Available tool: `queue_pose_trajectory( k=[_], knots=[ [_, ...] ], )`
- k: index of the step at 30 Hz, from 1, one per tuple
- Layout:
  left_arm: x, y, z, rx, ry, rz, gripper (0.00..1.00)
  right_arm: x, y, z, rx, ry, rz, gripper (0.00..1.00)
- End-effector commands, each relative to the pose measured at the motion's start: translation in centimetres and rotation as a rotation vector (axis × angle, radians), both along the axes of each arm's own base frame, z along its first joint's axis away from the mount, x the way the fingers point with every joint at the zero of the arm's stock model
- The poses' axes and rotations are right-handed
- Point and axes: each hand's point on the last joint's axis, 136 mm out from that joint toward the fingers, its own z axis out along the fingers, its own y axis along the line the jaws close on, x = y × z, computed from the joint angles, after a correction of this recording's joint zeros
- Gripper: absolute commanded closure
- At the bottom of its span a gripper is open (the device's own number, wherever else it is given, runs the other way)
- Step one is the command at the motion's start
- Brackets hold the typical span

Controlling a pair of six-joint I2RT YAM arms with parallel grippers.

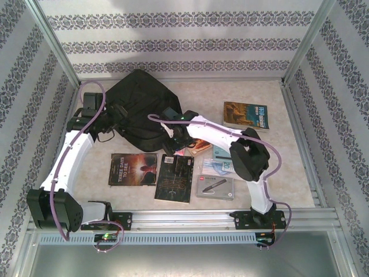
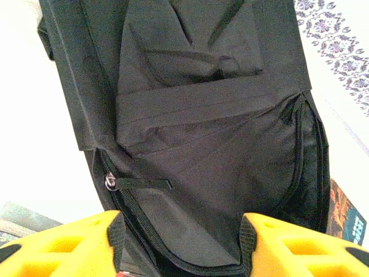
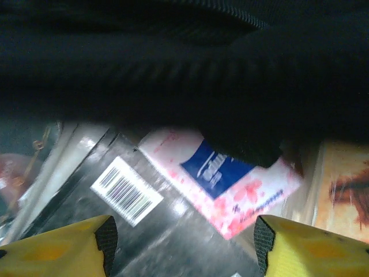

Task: Pack the student bag

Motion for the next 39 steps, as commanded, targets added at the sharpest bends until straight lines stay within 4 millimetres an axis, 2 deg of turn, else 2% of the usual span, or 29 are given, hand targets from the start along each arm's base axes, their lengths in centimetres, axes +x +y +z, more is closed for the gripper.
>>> queue_pose_trajectory(
  k=[1, 7, 11, 16, 19, 22, 26, 31, 36, 39],
  knots=[
    [-1.2, -0.2, -0.7, -0.03, 0.029, 0.0, 0.44, 1.2, -0.2, -0.9, -0.054, -0.018, 0.006, 0.33],
    [-1.2, -0.6, -0.9, -0.046, 0.031, -0.015, 0.44, 2.4, -1.8, -3.4, -0.18, -0.048, -0.028, 0.29],
    [-1.0, -0.9, -1.1, -0.06, 0.029, -0.023, 0.45, 2.8, -2.2, -4.9, -0.206, -0.022, -0.045, 0.29],
    [-0.5, -1.1, -1.5, -0.068, 0.035, -0.03, 0.45, 2.3, -3.0, -7.9, -0.258, 0.045, -0.053, 0.29],
    [-0.2, -1.3, -1.6, -0.074, 0.035, -0.036, 0.45, 2.1, -4.5, -9.1, -0.336, 0.054, -0.059, 0.29],
    [0.1, -1.6, -1.5, -0.086, 0.034, -0.043, 0.45, 2.8, -6.2, -8.8, -0.353, 0.031, -0.116, 0.31],
    [0.4, -1.7, -1.6, -0.089, 0.038, -0.048, 0.45, 3.9, -8.6, -7.8, -0.293, 0.055, -0.267, 0.34],
    [0.9, -2.1, -1.6, -0.101, 0.038, -0.056, 0.45, 3.7, -10.5, -7.6, -0.191, 0.172, -0.489, 0.39],
    [1.1, -2.1, -1.5, -0.096, 0.042, -0.059, 0.46, 2.7, -9.9, -6.3, -0.082, 0.229, -0.562, 0.39],
    [1.1, -2.2, -1.5, -0.098, 0.041, -0.061, 0.46, 1.7, -7.4, -4.9, 0.013, 0.265, -0.462, 0.37]
  ],
)
